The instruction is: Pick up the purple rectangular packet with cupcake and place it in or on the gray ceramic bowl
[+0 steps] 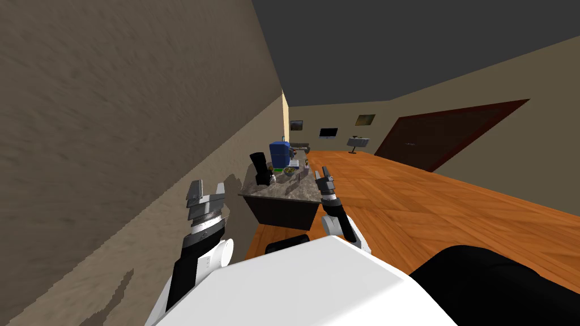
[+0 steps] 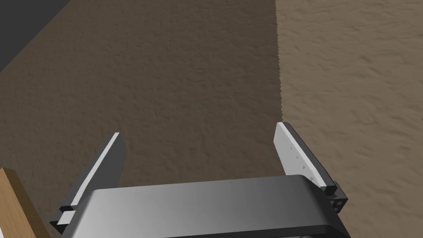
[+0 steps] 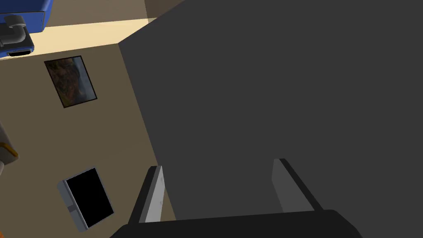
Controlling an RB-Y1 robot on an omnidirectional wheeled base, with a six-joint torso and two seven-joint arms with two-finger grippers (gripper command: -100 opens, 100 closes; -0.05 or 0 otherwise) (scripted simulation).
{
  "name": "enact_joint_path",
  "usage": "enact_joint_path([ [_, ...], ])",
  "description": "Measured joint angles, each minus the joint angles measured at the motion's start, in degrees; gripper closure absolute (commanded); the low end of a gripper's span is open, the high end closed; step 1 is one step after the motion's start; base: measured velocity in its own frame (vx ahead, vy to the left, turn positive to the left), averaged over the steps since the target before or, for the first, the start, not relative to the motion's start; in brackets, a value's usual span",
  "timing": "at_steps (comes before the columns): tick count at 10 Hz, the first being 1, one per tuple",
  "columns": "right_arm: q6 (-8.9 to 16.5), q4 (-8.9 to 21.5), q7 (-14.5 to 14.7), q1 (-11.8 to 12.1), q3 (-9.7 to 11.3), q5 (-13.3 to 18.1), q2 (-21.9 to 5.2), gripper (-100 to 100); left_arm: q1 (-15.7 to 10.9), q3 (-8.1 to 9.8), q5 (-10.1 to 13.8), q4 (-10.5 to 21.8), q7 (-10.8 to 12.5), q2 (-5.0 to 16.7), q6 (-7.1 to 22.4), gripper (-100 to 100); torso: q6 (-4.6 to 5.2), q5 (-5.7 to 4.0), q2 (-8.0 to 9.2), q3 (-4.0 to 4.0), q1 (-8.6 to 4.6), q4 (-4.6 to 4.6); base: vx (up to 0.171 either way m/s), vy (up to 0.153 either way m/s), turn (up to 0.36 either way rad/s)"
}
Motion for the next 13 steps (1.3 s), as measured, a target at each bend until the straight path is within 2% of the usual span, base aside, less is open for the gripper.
enact_joint_path([
  [2,0.4,0.8,0.9,-0.4,-0.2,0.8,-2.1,-100,0.0,0.00,0.0,0.0,0.0,0.0,0.0,0,0.00,0.01,-0.05,-0.03,0.06,-0.01,0.017,0.032,-0.019],
  [5,2.1,3.1,3.9,-1.9,-1.0,3.2,-4.4,-100,0.0,0.00,0.0,0.0,0.0,0.0,0.0,0,0.00,0.04,-0.16,-0.09,0.19,-0.04,0.036,0.052,-0.023],
  [13,6.5,10.6,13.5,-6.4,-3.7,11.1,-5.5,-100,0.0,0.00,0.0,0.0,0.0,0.0,0.0,0,0.00,0.05,-0.18,-0.11,0.21,-0.04,0.034,0.055,-0.029],
])
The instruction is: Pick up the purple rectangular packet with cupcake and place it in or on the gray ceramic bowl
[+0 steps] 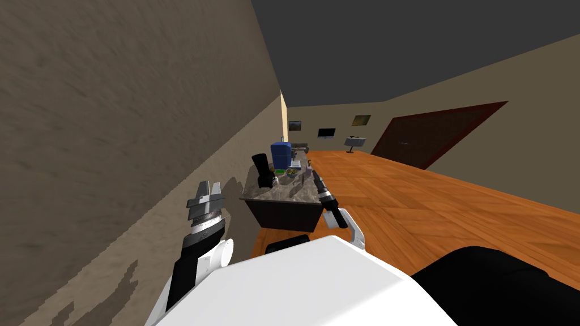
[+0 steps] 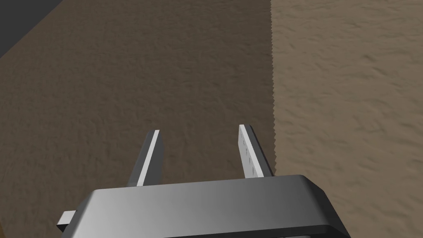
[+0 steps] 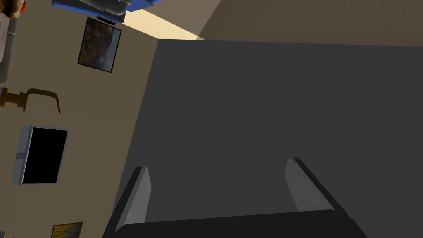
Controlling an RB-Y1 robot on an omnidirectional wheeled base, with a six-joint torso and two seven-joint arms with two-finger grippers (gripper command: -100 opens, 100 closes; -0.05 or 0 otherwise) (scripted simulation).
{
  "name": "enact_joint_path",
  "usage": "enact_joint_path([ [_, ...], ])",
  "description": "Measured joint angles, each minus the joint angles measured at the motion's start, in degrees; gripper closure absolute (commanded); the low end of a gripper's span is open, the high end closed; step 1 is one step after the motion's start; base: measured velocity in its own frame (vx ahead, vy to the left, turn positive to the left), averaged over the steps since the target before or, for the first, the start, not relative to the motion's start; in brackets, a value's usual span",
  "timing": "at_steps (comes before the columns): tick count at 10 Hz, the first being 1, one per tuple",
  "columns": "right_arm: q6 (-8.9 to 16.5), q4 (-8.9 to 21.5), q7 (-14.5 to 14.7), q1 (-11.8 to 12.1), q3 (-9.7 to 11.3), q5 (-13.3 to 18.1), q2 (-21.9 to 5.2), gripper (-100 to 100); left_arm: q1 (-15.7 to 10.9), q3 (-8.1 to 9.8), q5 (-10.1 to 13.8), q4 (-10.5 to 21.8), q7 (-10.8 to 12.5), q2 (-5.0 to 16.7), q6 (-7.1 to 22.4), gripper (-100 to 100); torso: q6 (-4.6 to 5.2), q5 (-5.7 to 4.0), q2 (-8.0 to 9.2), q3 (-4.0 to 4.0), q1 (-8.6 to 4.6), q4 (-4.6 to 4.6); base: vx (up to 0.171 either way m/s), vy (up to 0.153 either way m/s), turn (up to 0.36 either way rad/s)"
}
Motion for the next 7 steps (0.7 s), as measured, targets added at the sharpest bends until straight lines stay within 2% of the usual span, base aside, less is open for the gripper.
enact_joint_path([
  [7,5.3,7.3,10.3,-4.4,-2.8,8.4,0.1,-100,0.0,0.00,0.0,0.0,0.0,0.0,0.0,0,0.00,0.01,0.00,0.00,0.02,0.00,0.038,0.073,-0.033],
])
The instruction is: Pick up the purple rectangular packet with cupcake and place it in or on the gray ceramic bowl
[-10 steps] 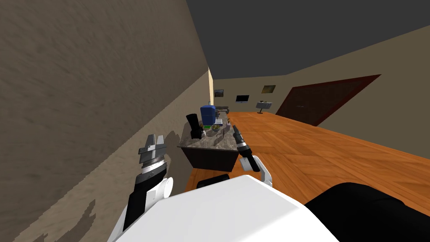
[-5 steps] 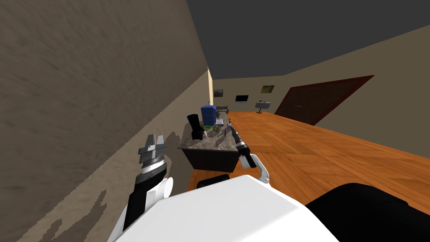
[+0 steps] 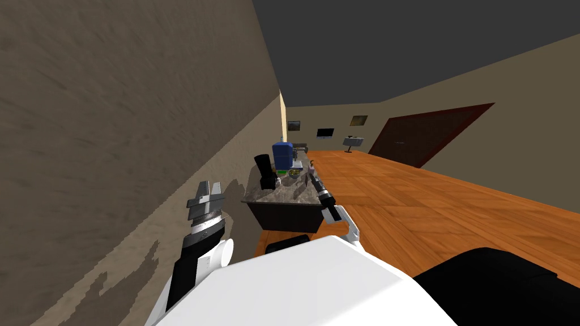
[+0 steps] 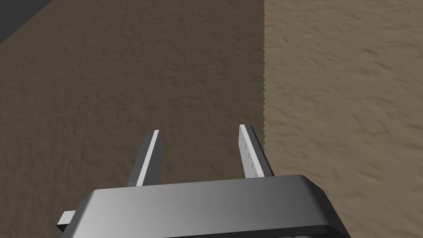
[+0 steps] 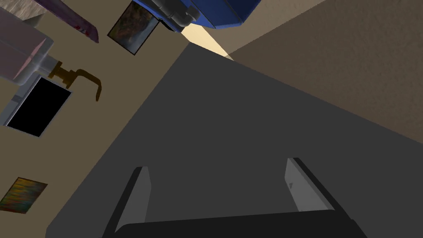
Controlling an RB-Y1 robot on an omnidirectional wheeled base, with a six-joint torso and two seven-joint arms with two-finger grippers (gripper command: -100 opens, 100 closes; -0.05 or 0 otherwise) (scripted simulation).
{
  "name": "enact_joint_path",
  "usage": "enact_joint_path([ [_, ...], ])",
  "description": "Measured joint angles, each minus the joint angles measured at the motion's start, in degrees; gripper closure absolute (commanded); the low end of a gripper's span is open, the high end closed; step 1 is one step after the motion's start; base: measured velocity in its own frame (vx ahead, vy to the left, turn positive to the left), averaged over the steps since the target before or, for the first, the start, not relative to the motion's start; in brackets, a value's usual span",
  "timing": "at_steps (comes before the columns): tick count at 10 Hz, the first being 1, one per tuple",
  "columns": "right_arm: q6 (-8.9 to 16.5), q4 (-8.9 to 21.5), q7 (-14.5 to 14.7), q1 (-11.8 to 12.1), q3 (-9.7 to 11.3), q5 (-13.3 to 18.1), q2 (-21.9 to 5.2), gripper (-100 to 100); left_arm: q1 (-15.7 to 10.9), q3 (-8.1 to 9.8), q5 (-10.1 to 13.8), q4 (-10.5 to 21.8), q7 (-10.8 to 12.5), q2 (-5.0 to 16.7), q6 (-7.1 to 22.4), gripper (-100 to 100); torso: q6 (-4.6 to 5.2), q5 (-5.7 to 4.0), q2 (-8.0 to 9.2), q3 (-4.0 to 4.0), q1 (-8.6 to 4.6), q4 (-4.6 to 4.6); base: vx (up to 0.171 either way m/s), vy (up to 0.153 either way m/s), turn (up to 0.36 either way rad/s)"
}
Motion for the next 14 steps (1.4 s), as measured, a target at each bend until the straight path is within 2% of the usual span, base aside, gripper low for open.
enact_joint_path([
  [7,5.8,9.7,10.7,-5.6,-3.1,8.7,-0.4,-100,0.0,0.00,0.0,0.0,0.0,0.0,0.0,0,0.00,0.00,0.03,0.01,0.01,0.01,0.037,0.073,-0.035],
  [11,8.2,15.4,16.4,-8.6,-4.9,13.2,-0.4,-100,0.0,0.00,0.0,0.0,0.0,0.0,0.0,0,-0.01,0.00,0.02,0.01,-0.03,0.01,0.036,0.063,-0.030],
  [14,10.1,17.8,19.9,-9.7,-5.7,16.0,-0.5,-100,0.0,0.00,0.0,0.0,0.0,0.0,0.0,0,0.00,0.00,0.07,0.04,-0.05,0.02,0.022,0.055,-0.023],
])
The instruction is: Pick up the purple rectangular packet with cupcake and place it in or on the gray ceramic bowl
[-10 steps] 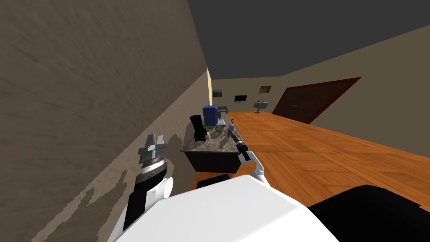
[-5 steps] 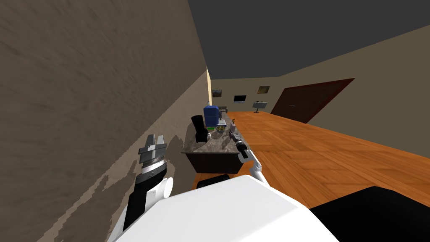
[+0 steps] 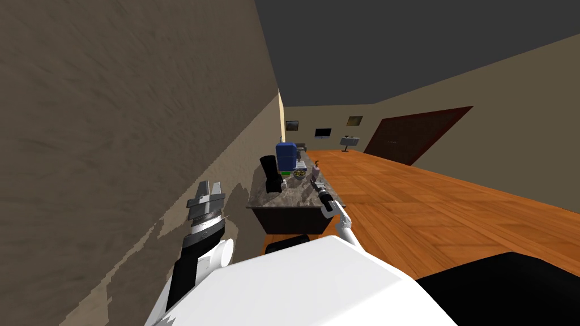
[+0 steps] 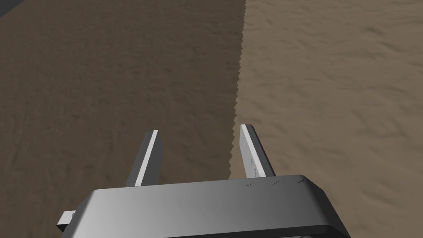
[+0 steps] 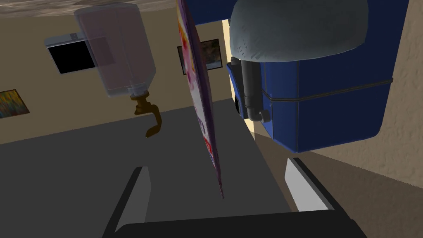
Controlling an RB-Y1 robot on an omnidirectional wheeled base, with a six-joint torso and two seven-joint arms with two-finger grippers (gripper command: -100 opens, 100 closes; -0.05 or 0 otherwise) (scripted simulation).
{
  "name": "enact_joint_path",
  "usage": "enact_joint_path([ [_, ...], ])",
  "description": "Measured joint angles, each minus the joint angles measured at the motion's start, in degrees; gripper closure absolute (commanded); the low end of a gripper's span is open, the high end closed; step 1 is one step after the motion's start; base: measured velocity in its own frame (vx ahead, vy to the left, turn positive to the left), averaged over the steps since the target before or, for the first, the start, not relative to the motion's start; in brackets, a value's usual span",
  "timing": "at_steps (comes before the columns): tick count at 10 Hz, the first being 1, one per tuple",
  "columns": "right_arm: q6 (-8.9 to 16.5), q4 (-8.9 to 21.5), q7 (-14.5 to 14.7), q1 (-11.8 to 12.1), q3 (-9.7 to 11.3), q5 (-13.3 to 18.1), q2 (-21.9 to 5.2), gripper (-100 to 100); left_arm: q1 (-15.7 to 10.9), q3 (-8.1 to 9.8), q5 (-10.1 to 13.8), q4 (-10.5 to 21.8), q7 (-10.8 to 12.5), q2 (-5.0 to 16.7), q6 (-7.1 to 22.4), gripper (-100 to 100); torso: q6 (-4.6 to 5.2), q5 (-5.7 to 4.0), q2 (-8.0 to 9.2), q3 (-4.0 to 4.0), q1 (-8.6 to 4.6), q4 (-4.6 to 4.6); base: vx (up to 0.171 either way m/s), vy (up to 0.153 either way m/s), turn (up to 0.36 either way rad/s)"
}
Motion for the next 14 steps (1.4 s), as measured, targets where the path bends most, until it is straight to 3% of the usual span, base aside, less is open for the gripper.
enact_joint_path([
  [3,1.7,2.8,3.4,-1.8,-0.8,2.8,-0.4,-100,0.0,0.00,0.0,0.0,0.0,0.0,0.0,0,0.00,0.00,-0.01,-0.01,-0.04,0.00,0.021,0.041,-0.019],
  [4,1.9,2.9,3.6,-1.9,-0.8,2.8,-0.5,0,0.0,0.00,0.0,0.0,0.0,0.0,0.0,0,0.00,-0.02,0.03,0.02,-0.12,0.01,0.000,0.000,0.000],
  [5,1.9,2.9,3.6,-1.9,-0.8,2.8,-0.5,-100,0.0,0.00,0.0,0.0,0.0,0.0,0.0,0,0.00,-0.04,0.07,0.04,-0.19,0.02,0.000,0.000,0.000],
  [6,1.9,2.9,3.6,-1.9,-0.8,2.8,-0.5,100,0.0,0.00,0.0,0.0,0.0,0.0,0.0,0,0.00,-0.04,0.09,0.05,-0.21,0.02,0.000,0.000,0.000],
  [10,1.8,2.8,3.6,-1.9,-0.9,2.9,-0.5,100,0.0,0.00,0.0,0.0,0.0,0.0,0.0,0,-0.01,-0.07,0.09,0.05,-0.23,0.01,0.000,0.000,0.000],
  [11,1.8,2.8,3.6,-1.9,-0.9,2.9,-0.5,0,0.0,0.00,0.0,0.0,0.0,0.0,0.0,0,-0.01,-0.08,0.09,0.05,-0.23,0.01,0.000,0.000,0.000],
  [12,1.9,2.8,3.6,-1.9,-0.9,2.9,-0.5,100,0.0,0.00,0.0,0.0,0.0,0.0,0.0,0,-0.01,-0.07,0.09,0.05,-0.23,0.02,0.000,0.000,0.000],
  [13,1.9,2.8,3.6,-1.9,-0.9,2.9,-0.5,0,0.0,0.00,0.0,0.0,0.0,0.0,0.0,0,-0.01,-0.07,0.10,0.06,-0.23,0.02,0.000,0.000,0.000],
  [14,1.9,2.8,3.6,-1.9,-0.9,2.9,-0.5,100,0.0,0.00,0.0,0.0,0.0,0.0,0.0,0,-0.01,-0.07,0.10,0.06,-0.23,0.02,-0.032,-0.038,0.146],
])
